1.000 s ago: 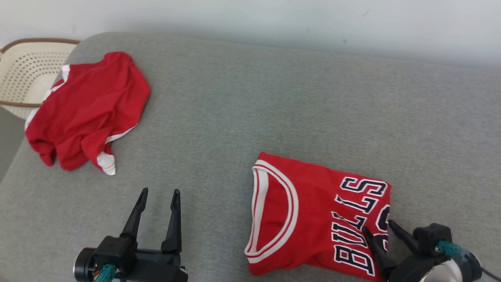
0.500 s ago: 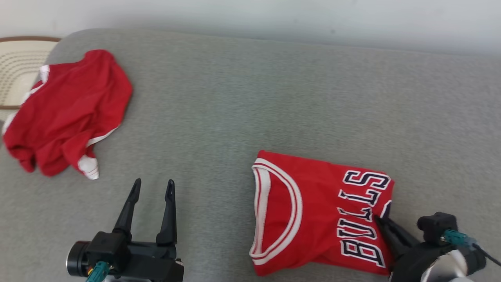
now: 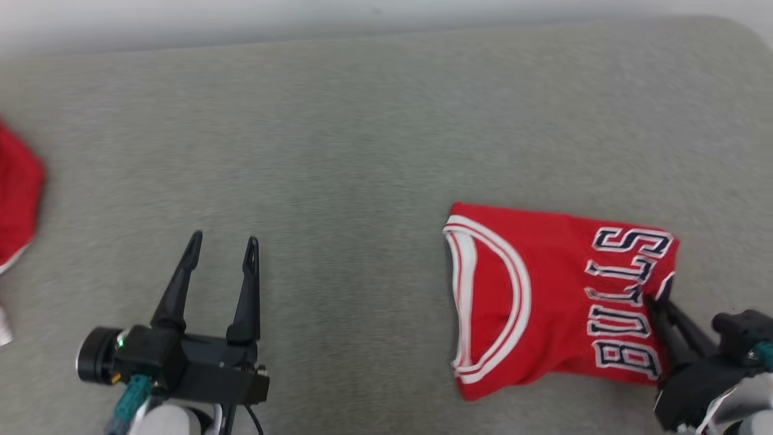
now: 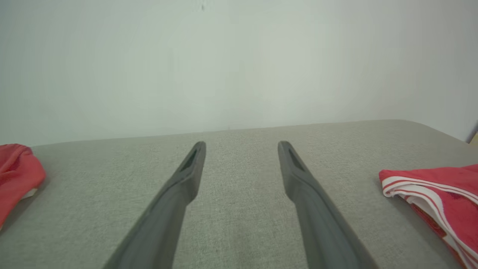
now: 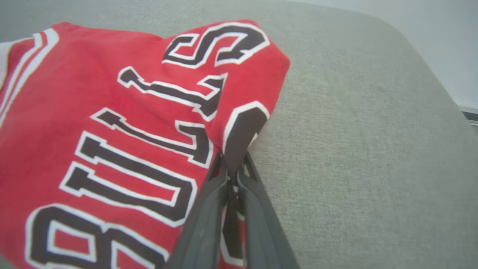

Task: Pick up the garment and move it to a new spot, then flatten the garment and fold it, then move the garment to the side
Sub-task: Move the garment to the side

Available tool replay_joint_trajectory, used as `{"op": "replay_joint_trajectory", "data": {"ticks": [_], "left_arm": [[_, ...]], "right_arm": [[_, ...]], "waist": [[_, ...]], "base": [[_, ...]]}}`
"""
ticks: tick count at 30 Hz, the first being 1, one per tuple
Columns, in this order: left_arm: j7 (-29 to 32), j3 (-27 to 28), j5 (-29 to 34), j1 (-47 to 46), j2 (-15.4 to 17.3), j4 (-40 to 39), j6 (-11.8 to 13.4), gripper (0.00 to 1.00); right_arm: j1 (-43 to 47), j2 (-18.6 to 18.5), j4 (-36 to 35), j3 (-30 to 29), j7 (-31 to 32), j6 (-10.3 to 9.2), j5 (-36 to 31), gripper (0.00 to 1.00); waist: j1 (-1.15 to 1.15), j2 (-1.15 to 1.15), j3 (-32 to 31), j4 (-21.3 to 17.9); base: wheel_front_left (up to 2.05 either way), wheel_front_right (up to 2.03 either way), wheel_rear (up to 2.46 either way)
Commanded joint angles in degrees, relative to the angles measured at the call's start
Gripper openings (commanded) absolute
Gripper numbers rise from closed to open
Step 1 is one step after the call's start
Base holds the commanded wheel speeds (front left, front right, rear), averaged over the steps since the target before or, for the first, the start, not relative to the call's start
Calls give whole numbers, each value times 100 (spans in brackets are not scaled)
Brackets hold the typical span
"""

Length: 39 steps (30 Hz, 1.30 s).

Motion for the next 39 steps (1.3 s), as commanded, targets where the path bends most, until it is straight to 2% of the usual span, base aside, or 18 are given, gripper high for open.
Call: {"op": "replay_joint_trajectory", "data": {"ticks": [1,4,9,18,24,25,26,27,32,34,36,39], "left_arm": [[30,-6,96,-132,72,-34,-13,100],[146,-103,151,-372,150,-124,-71,100],[272,-265,270,-672,186,-240,-157,100],[331,-578,377,-1086,106,-357,-257,100],[296,-663,375,-1203,79,-368,-255,100],[286,-676,373,-1202,74,-363,-250,100],[284,-681,365,-1198,73,-358,-242,100],[283,-683,355,-1197,73,-356,-229,100],[191,-652,283,-1065,62,-312,-167,100],[150,-599,232,-971,72,-270,-124,100],[122,-526,186,-864,103,-230,-84,100],[87,-389,104,-652,157,-184,0,100]], "right_arm": [[-156,-64,40,-54,-104,-8,-42,0],[-579,-235,293,-118,-386,-8,-121,0],[-1377,-626,842,-68,-767,-8,-224,0],[-2653,-1302,2233,-52,-1253,-8,-95,0],[-3031,-1381,2875,111,-1323,-8,89,0],[-3117,-1357,2965,156,-1343,-8,142,4],[-3186,-1341,3106,150,-1345,-8,196,44],[-3223,-1325,3211,180,-1346,-8,251,100],[-3321,-1304,3544,-92,-1441,-8,517,100],[-3230,-1213,3460,-286,-1460,-8,560,100],[-3122,-1103,3184,-568,-1470,-8,601,100],[-2752,-790,2384,-1068,-1463,-8,453,100]], "waist": [[-1,0,515,-752],[-1,0,742,-1018],[-1,0,981,-1145],[-1,0,1266,-898],[-1,0,1323,-750],[-1,0,1315,-728],[-1,0,1304,-711],[-1,0,1287,-691],[-1,0,1091,-576],[-1,0,955,-541],[-1,0,812,-506],[-1,0,594,-434]], "base": [[0,0,0],[0,0,0],[0,0,0],[0,0,0],[0,0,0],[0,0,0],[0,0,0],[0,0,0],[0,0,0],[0,0,0],[0,0,0],[0,0,0]]}}
